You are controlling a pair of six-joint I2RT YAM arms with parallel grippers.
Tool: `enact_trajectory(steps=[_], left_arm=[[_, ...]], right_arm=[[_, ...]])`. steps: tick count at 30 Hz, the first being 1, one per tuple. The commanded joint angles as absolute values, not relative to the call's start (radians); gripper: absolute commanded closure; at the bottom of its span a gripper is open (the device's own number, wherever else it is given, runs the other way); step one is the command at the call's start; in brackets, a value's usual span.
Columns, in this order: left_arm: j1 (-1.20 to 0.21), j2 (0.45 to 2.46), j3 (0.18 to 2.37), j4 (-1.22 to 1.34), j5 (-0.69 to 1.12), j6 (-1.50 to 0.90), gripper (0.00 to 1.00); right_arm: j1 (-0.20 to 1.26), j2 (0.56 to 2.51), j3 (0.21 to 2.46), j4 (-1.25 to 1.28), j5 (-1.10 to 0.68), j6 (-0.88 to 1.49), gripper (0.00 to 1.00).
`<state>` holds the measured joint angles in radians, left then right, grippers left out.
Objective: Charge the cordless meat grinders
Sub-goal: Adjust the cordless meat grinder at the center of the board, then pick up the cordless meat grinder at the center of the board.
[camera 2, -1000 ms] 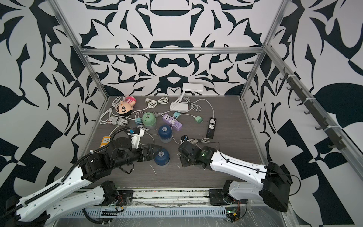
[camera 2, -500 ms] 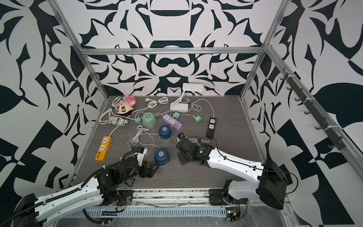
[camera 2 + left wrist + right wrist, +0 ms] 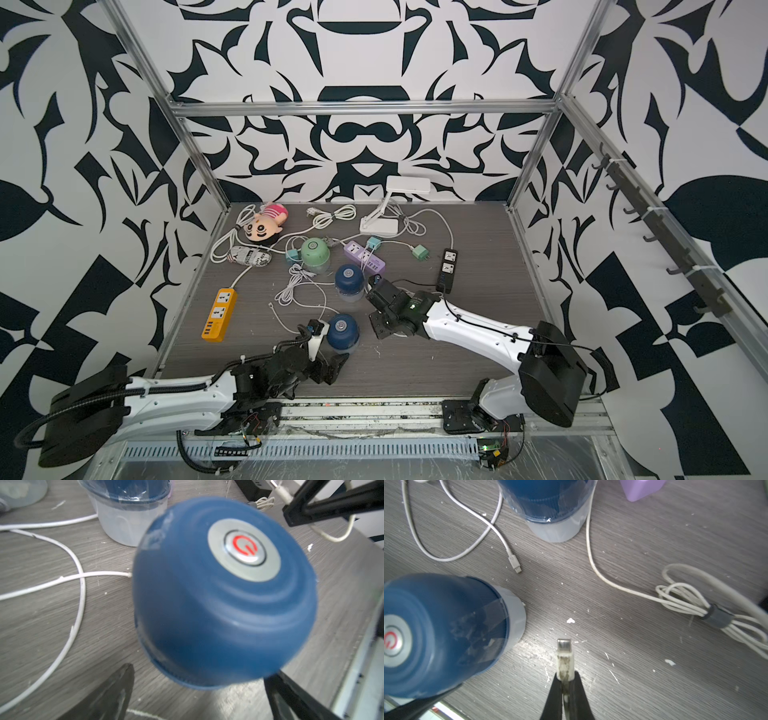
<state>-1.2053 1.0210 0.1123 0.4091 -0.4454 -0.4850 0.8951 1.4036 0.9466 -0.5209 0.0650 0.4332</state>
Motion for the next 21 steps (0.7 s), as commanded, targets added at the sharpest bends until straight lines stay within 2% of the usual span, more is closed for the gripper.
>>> enact_trajectory(steps=[1, 13, 21], left_arm=[[-1.224, 1.102, 0.107, 0.600, -0.560, -0.426, 0.01], [-1.235, 1.381, 0.127, 0.883, -0.649, -0.258, 0.01], [-1.235, 1.572, 0.124, 1.136, -0.677, -0.235, 0.01]], right_arm=[[0.877, 1.426, 0.997, -0.482, -0.007, 0.406, 1.00], [0.856, 1.511, 1.043, -0.460, -0.093, 0.378, 1.00], [0.855, 1.533, 1.045, -0.464, -0.120, 0.375, 1.00]])
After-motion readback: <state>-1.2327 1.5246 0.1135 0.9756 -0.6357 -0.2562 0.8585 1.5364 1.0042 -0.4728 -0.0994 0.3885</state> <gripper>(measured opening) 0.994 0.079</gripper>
